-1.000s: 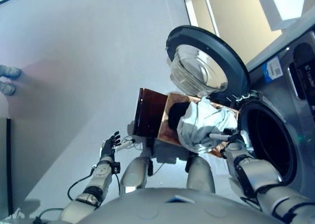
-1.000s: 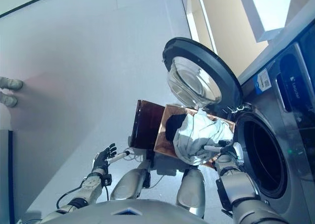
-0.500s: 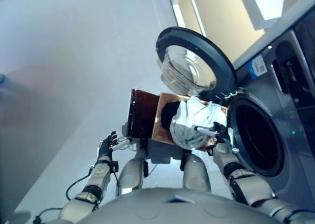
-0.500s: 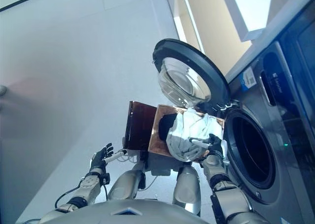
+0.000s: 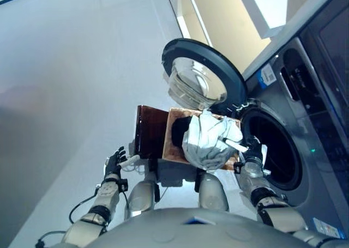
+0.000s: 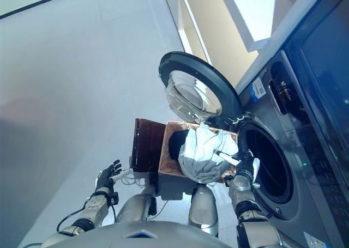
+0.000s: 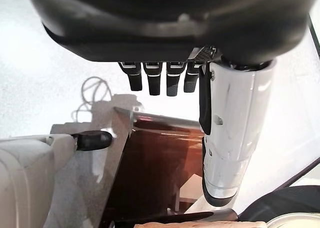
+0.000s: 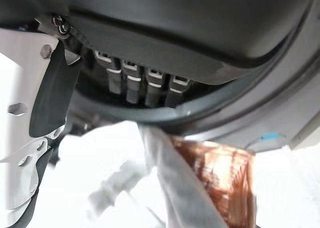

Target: Pick up the clothes and place them into the washing machine

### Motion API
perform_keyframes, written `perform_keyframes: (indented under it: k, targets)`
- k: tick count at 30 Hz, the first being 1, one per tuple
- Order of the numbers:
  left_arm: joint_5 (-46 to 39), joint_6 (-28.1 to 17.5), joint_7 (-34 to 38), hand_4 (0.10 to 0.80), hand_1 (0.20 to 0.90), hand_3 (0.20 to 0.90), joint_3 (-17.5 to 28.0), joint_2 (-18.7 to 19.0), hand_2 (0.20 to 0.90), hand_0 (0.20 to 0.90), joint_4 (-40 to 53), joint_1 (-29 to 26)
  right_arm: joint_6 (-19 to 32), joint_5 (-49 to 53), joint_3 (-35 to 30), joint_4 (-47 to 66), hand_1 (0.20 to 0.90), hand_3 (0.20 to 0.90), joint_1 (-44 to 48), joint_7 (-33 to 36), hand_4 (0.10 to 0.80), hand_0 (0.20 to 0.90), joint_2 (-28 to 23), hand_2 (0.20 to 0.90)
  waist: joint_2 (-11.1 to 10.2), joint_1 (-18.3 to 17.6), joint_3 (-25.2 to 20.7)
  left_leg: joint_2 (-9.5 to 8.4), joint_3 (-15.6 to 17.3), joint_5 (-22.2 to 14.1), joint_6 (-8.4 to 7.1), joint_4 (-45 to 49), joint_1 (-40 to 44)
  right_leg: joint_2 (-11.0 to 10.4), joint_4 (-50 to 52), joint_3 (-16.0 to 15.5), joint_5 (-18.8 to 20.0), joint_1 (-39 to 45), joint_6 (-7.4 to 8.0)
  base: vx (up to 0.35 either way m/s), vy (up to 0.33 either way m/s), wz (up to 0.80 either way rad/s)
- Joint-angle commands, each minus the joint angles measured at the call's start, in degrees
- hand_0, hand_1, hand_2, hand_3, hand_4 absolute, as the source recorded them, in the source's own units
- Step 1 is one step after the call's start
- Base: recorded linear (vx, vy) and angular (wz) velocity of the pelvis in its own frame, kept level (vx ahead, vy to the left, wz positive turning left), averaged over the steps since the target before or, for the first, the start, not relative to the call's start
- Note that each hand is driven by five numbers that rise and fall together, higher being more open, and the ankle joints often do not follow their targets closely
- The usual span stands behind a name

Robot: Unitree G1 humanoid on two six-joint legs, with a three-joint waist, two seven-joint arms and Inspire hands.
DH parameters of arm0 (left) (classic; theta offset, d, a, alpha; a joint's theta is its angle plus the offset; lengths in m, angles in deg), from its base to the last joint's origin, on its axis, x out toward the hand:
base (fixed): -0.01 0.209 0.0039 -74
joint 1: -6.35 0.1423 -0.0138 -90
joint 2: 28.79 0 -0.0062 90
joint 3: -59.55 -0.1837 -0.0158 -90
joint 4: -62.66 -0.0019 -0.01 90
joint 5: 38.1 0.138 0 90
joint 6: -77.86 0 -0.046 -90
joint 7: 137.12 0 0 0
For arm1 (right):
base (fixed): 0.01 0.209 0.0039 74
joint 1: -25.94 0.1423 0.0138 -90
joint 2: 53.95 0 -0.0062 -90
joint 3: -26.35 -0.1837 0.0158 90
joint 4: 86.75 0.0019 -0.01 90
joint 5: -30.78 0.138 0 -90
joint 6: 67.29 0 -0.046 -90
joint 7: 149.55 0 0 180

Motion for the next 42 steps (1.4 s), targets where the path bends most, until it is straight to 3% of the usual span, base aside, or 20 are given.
perform_keyframes:
  k: [1,12,18,29,42]
  targets:
    - [-0.33,-3.62,1.61,0.800,0.900,0.900,2.77,3.25,0.900,0.900,-2.00,-0.96,3.79,1.33,-0.66,2.42,0.900,0.900,0.30,2.52,0.800,0.900,-1.41,0.900,-2.57,0.32,0.34,0.46,0.44,-6.12,-4.57,1.37,3.44,-4.21,-15.25,2.26,9.80,5.10,3.01,0.000,0.000,0.00]
    - [-0.58,-3.80,1.70,0.800,0.900,0.900,1.57,2.64,0.900,0.900,-1.55,-1.96,5.30,11.26,-1.74,-12.37,0.900,0.900,5.17,-0.48,0.800,0.900,-0.37,0.900,-1.44,0.90,1.85,0.16,0.34,-5.50,-4.70,0.97,1.97,-4.23,-15.60,2.24,10.80,3.39,2.82,-0.010,0.000,0.00]
    - [-0.94,-4.31,1.03,0.800,0.900,0.900,0.11,2.45,0.900,0.900,2.12,-1.52,4.60,14.98,-3.58,-19.99,0.900,0.900,10.40,-0.73,0.800,0.900,-3.66,0.900,0.39,2.09,3.24,-0.57,0.27,-4.46,-4.90,0.51,-0.07,-4.66,-16.08,1.83,11.63,1.89,2.75,-0.046,0.012,-0.02]
    - [-2.39,-5.26,-0.08,0.800,0.900,0.900,-1.81,3.04,0.900,0.900,8.48,-0.54,6.61,21.05,-3.82,-15.08,0.900,0.900,14.56,-4.12,0.800,0.900,-6.16,0.900,2.78,3.18,5.57,-1.47,0.71,-3.05,-5.10,-0.05,-4.06,-4.81,-17.59,1.71,13.85,-1.76,2.84,-0.045,0.011,0.01]
    - [-1.80,-4.70,-0.08,0.800,0.900,0.900,-1.34,2.44,0.900,0.900,7.30,-1.79,7.21,23.26,-0.74,-11.73,0.900,0.900,15.80,-8.27,0.800,0.900,-2.86,0.900,2.70,3.36,4.34,-1.60,0.40,-3.58,-4.83,0.34,-4.14,-5.21,-16.76,2.01,13.39,-2.54,2.80,-0.006,0.001,0.00]
